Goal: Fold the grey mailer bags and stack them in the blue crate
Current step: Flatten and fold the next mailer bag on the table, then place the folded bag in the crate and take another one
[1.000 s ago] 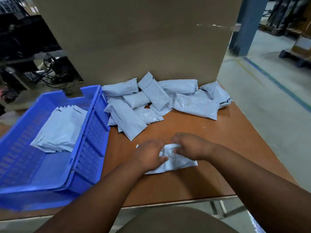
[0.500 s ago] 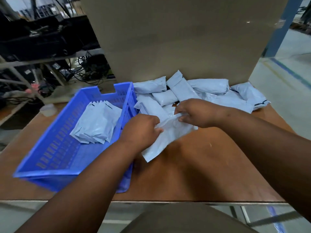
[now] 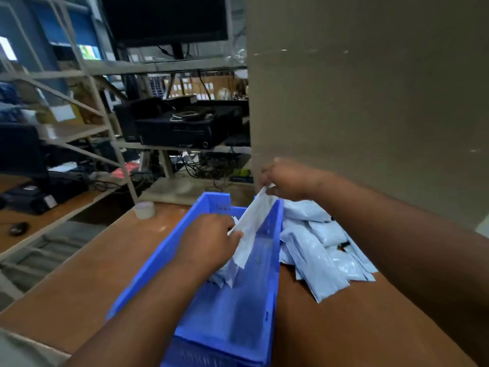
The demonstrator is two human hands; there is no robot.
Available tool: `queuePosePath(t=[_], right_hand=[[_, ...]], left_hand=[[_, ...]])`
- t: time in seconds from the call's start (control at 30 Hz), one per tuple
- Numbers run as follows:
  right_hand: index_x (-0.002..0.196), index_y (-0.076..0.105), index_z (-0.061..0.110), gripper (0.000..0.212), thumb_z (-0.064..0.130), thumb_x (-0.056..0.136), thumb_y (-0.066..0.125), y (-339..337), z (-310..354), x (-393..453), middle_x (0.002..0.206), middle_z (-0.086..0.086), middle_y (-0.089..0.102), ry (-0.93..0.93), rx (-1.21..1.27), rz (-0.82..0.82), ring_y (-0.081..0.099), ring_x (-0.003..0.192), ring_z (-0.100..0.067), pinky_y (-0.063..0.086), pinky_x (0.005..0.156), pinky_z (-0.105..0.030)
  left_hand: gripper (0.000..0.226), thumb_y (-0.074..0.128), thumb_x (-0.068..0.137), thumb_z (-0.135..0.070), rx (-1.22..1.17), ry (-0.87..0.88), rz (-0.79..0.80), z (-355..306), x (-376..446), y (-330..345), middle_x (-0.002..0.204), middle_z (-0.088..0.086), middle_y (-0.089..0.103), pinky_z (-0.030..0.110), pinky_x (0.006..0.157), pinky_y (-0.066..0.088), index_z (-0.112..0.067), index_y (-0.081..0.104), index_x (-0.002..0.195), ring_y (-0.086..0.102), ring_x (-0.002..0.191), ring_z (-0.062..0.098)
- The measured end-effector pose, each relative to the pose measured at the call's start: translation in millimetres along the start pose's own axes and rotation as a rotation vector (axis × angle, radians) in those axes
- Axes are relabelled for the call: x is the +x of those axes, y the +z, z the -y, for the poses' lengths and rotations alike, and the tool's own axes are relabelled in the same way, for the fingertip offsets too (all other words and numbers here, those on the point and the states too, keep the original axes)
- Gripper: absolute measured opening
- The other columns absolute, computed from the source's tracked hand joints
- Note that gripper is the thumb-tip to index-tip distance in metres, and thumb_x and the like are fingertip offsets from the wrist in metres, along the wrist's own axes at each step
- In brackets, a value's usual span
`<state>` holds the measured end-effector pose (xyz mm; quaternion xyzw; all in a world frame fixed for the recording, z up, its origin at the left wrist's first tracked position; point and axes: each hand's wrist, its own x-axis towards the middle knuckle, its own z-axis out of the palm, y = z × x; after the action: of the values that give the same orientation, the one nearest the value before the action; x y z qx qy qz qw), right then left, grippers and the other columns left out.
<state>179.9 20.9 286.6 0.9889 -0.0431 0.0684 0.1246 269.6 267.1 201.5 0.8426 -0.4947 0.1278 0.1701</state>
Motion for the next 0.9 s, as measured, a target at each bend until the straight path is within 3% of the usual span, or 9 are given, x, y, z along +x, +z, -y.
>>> queuePosePath(t=[0.1, 0.23, 0.37, 0.43, 0.53, 0.6, 0.73, 0.83, 0.9], right_hand=[[0.115, 0.075, 0.029, 0.021, 0.028, 0.095, 0.069, 16, 14, 42, 0.114, -0.001, 0.073, 0.025, 0.009, 0.122, 0.065, 0.107, -0.027, 0.053, 0.092, -0.042], [0.109, 0.077, 0.03, 0.021, 0.026, 0.088, 0.074, 76, 12, 90, 0.111, 0.001, 0.075, 0.056, 0.027, 0.232, 0.069, 0.104, -0.026, 0.055, 0.094, -0.04], [0.099, 0.078, 0.034, 0.023, 0.033, 0.077, 0.073, 160, -16, 133, 0.107, -0.001, 0.073, 0.09, 0.006, 0.294, 0.071, 0.098, -0.026, 0.057, 0.092, -0.037], [0.091, 0.076, 0.038, 0.021, 0.033, 0.071, 0.072, 170, -10, 138, 0.105, -0.001, 0.071, 0.175, 0.048, 0.352, 0.072, 0.093, -0.027, 0.059, 0.091, -0.039], [0.106, 0.081, 0.036, 0.03, 0.019, 0.082, 0.074, 158, 22, 137, 0.115, 0.0, 0.073, 0.146, 0.05, 0.438, 0.071, 0.1, -0.028, 0.057, 0.092, -0.035], [0.115, 0.078, 0.033, 0.032, 0.017, 0.088, 0.071, 163, 28, 145, 0.121, 0.001, 0.072, 0.133, -0.011, 0.501, 0.07, 0.106, -0.028, 0.053, 0.088, -0.029], [0.115, 0.076, 0.038, 0.041, 0.014, 0.082, 0.074, 181, 37, 163, 0.119, 0.003, 0.073, 0.15, -0.117, 0.572, 0.071, 0.105, -0.028, 0.057, 0.088, -0.033], [0.116, 0.075, 0.039, 0.042, 0.013, 0.084, 0.07, 200, 39, 170, 0.118, 0.004, 0.072, 0.164, -0.086, 0.56, 0.071, 0.106, -0.027, 0.056, 0.083, -0.033], [0.118, 0.074, 0.043, 0.042, 0.015, 0.089, 0.065, 215, 39, 172, 0.122, 0.008, 0.072, 0.17, -0.019, 0.523, 0.069, 0.108, -0.024, 0.058, 0.088, -0.034]], left_hand=[[0.035, 0.062, 0.094, -0.044, -0.005, -0.086, 0.07, 29, 6, 14, 0.089, 0.004, 0.07, 0.036, 0.064, 0.034, -0.019, 0.051, 0.072, 0.066, 0.093, 0.028], [0.043, 0.065, 0.094, -0.037, -0.069, -0.188, 0.266, 55, 12, 36, 0.073, 0.003, 0.056, 0.032, 0.065, 0.035, -0.014, 0.045, 0.063, 0.067, 0.091, 0.031], [0.027, 0.068, 0.09, -0.03, -0.129, -0.234, 0.473, 66, 28, 61, 0.087, 0.007, 0.076, 0.028, 0.06, 0.04, -0.011, 0.059, 0.072, 0.072, 0.088, 0.028], [0.02, 0.07, 0.082, -0.026, -0.106, -0.259, 0.553, 70, 37, 72, 0.076, 0.006, 0.074, 0.028, 0.054, 0.04, -0.008, 0.068, 0.075, 0.071, 0.077, 0.028], [0.013, 0.069, 0.074, -0.021, -0.083, -0.288, 0.695, 71, 50, 89, 0.064, 0.005, 0.073, 0.03, 0.053, 0.056, -0.01, 0.076, 0.075, 0.072, 0.063, 0.024], [0.014, 0.069, 0.076, -0.02, -0.101, -0.293, 0.77, 72, 59, 97, 0.063, 0.006, 0.075, 0.037, 0.068, 0.066, -0.009, 0.078, 0.076, 0.075, 0.064, 0.024], [0.02, 0.065, 0.084, -0.021, -0.172, -0.34, 0.866, 77, 66, 115, 0.065, 0.007, 0.076, 0.034, 0.074, 0.064, -0.012, 0.079, 0.073, 0.071, 0.058, 0.024], [0.024, 0.064, 0.084, -0.023, -0.13, -0.331, 0.914, 82, 66, 130, 0.059, 0.003, 0.073, 0.03, 0.066, 0.059, -0.011, 0.082, 0.074, 0.068, 0.054, 0.021], [0.017, 0.066, 0.082, -0.018, -0.089, -0.32, 0.888, 84, 68, 136, 0.059, 0.002, 0.072, 0.028, 0.059, 0.053, -0.012, 0.079, 0.074, 0.067, 0.056, 0.021]])
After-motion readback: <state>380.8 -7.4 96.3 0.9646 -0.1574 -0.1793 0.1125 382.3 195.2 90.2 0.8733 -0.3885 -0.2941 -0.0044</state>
